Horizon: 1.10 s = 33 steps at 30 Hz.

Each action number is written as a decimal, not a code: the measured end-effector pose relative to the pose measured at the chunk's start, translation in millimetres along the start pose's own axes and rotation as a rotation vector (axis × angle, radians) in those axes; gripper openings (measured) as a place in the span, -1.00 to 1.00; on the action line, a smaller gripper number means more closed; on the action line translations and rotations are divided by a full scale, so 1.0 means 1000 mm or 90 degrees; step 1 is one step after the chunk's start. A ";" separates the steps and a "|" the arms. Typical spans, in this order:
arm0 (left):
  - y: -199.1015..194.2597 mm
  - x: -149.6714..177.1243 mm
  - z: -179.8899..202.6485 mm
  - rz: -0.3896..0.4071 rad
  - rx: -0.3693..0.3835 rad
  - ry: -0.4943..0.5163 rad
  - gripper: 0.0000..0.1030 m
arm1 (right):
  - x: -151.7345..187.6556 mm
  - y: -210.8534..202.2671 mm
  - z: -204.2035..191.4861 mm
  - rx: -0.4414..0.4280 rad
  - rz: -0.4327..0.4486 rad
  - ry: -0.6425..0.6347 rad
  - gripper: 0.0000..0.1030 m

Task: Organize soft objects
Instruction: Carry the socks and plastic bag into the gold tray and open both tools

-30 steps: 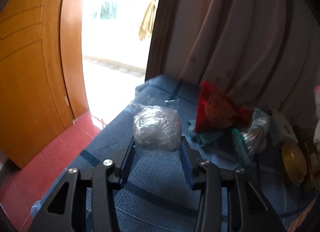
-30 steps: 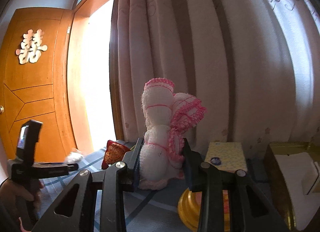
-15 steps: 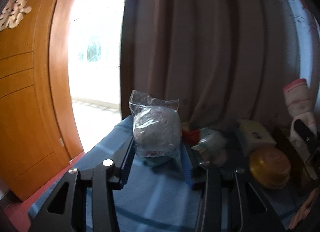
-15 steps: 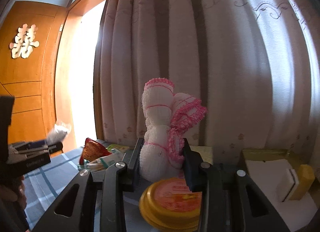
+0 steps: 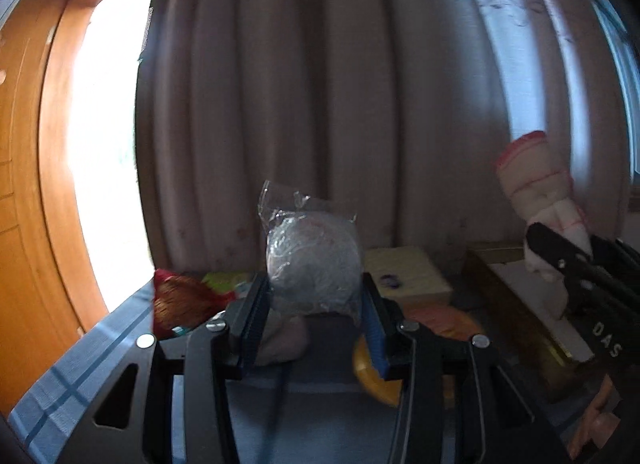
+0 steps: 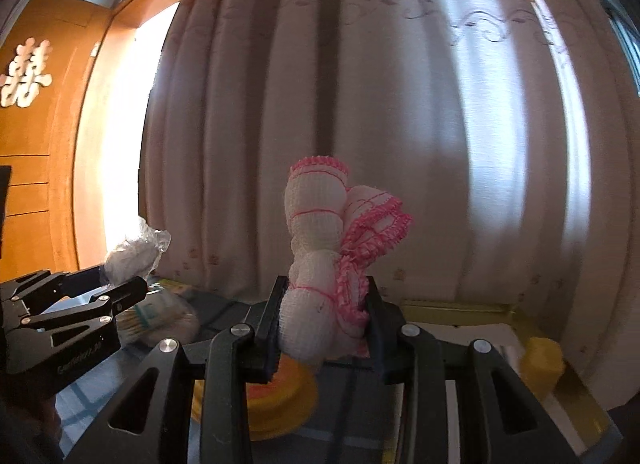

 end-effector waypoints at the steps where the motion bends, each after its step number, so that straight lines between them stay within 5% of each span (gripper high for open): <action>1: -0.002 -0.001 0.007 0.008 0.007 0.007 -0.16 | 0.000 -0.002 0.005 0.005 0.001 0.001 -0.27; 20: 0.013 -0.004 0.118 0.021 0.116 0.051 -0.16 | 0.011 -0.030 0.137 0.153 0.003 0.045 -0.27; 33: 0.039 -0.019 0.213 -0.017 0.234 0.093 -0.16 | 0.014 -0.008 0.178 0.179 -0.069 0.019 -0.27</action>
Point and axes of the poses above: each gripper's, at about its wrist camera, not at the fingertips, and y roughly the way its jaws point, z to its right, x to its underside, the point moved 6 cm from there along y, roughly the way its jaws point, and after that the axes turned 3 degrees about x, right-handed, at the moved point
